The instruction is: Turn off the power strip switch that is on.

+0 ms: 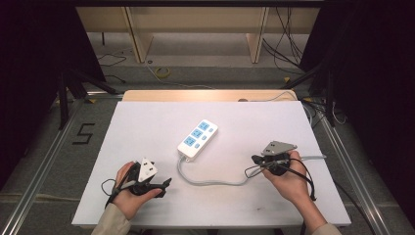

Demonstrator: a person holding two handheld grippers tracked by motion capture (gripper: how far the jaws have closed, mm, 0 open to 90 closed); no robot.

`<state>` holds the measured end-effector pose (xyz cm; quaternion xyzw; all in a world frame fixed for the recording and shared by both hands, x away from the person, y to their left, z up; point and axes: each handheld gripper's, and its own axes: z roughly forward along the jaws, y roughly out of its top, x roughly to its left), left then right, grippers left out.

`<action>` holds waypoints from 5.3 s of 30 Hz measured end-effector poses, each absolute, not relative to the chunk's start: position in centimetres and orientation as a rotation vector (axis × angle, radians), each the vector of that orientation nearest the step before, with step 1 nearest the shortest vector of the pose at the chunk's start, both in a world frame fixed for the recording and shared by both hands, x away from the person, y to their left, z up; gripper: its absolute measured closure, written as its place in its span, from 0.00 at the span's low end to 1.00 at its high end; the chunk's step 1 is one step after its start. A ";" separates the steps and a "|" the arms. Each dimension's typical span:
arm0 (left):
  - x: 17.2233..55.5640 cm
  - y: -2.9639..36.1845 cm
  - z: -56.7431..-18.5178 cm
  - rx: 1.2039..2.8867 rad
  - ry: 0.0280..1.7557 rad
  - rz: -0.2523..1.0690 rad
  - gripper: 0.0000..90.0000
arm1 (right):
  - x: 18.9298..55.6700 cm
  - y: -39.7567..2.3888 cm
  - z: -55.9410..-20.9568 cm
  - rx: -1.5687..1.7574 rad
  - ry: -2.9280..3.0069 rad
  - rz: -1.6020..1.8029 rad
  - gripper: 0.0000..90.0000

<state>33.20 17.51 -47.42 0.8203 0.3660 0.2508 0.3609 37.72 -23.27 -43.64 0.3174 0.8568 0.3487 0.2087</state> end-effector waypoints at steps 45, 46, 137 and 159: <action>33.2 17.3 -47.4 2.113 0.932 0.641 0.18 | 40.4 -20.6 -43.4 0.887 2.406 0.963 1.00; 33.2 17.4 -47.4 2.113 0.933 0.642 0.18 | 40.4 -20.5 -43.4 0.893 2.408 0.960 1.00; 33.3 17.3 -47.4 2.114 0.922 0.641 0.19 | 47.9 -14.2 -43.8 0.933 2.457 0.927 1.00; 33.3 17.3 -47.4 2.115 0.920 0.642 0.19 | 49.2 -13.1 -44.0 0.947 2.456 0.931 1.00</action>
